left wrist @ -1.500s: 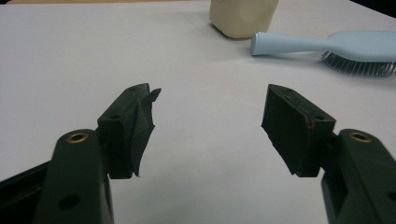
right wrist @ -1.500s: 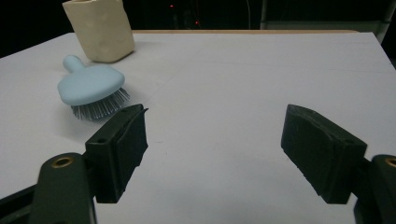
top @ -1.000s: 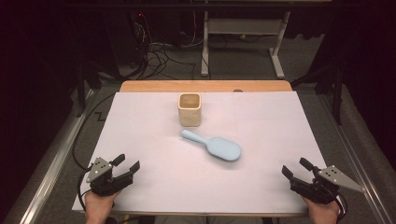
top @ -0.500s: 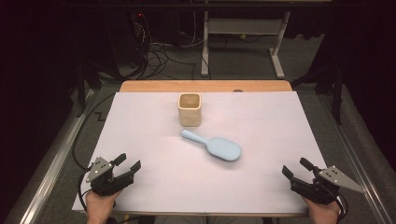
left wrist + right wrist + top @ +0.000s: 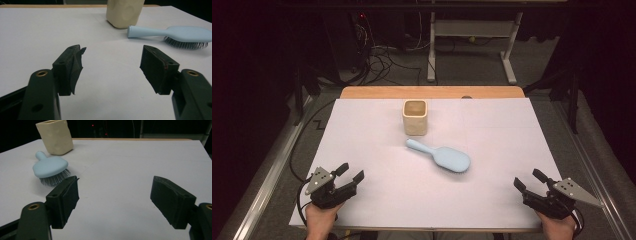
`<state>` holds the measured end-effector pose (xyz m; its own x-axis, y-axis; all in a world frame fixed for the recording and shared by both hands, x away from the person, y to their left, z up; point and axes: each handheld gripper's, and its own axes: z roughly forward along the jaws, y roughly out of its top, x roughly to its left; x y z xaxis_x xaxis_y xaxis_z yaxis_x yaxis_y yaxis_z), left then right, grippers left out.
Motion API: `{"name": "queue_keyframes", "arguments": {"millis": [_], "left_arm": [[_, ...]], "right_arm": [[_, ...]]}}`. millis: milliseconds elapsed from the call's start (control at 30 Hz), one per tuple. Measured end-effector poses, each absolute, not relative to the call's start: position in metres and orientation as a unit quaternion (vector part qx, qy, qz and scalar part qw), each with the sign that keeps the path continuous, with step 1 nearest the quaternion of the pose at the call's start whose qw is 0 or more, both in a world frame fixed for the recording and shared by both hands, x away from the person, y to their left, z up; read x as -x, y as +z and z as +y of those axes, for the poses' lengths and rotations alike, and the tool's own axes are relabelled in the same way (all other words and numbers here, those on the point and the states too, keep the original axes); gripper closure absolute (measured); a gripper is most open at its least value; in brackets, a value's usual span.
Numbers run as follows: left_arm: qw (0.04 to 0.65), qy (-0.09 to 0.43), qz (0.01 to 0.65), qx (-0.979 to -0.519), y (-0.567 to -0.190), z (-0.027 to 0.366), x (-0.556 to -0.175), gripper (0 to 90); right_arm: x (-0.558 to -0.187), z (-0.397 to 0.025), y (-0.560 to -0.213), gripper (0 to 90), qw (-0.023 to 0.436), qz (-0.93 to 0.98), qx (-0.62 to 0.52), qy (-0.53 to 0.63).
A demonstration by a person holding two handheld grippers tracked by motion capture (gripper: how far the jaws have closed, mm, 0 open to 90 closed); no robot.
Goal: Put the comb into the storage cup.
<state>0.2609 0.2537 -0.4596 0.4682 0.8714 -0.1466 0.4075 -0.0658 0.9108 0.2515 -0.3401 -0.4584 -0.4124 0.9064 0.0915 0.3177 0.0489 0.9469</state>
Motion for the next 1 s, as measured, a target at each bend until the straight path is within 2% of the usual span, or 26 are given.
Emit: {"name": "queue_keyframes", "arguments": {"millis": [1000], "left_arm": [[0.523, 0.216, 0.436, -0.699, -0.451, 0.224, -0.275, 35.7]], "right_arm": [[-0.251, -0.339, -0.458, 23.8, 0.284, 0.665, -0.455, 0.520]]}}
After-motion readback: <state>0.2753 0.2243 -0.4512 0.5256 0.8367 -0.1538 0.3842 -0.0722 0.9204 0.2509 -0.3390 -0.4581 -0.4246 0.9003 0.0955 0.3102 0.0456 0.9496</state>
